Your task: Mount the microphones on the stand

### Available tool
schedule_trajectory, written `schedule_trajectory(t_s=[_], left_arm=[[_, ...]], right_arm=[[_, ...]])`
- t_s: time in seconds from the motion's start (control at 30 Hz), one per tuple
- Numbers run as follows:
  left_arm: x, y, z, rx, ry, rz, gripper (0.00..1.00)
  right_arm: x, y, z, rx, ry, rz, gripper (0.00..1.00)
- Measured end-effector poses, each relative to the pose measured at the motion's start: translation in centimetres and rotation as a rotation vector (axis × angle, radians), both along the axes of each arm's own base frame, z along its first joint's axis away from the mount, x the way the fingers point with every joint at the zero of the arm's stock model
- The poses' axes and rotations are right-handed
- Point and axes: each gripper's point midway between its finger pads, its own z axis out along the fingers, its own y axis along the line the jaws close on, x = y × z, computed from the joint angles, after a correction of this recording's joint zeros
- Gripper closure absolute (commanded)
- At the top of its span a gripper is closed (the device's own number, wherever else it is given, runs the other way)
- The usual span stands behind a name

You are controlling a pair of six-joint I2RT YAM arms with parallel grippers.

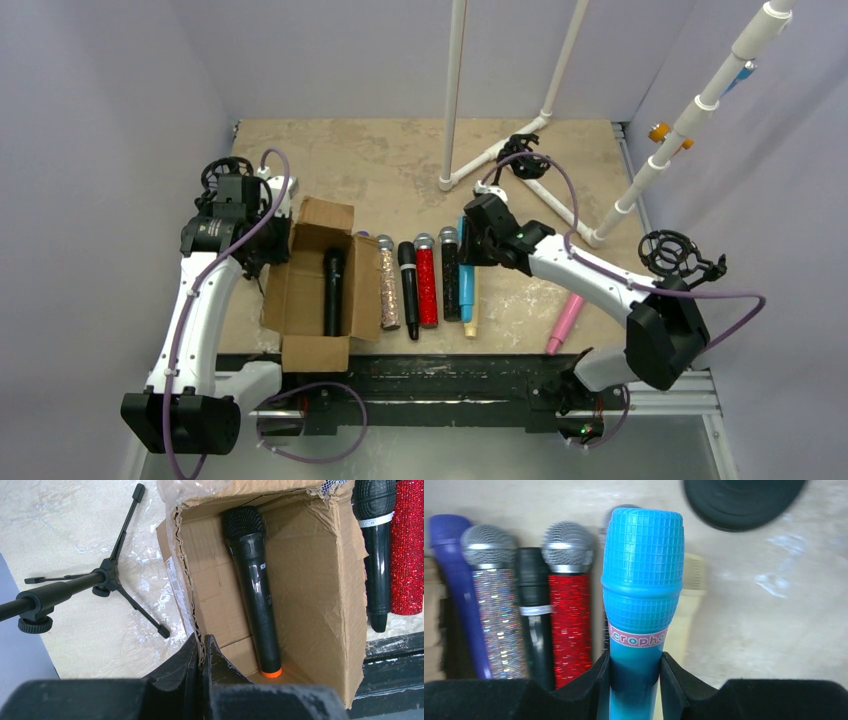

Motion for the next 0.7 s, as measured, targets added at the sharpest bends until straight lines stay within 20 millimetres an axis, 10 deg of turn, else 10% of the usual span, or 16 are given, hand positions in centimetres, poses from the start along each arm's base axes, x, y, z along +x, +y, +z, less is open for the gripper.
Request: schedule_trajectory(t_s=[0.5,0.7], left_arm=[[0.0,-0.2,0.0,-0.007,0.0,-0.007,1.0],[0.0,-0.3,0.0,-0.014,0.0,-0.012,1.0]], right_arm=[[-0.4,-9.1,-4.5,-0.169,0.044,-0.203,0.7],[0.2,-9.4,-7.5,-0.222,0.092,-0.202,0.5]])
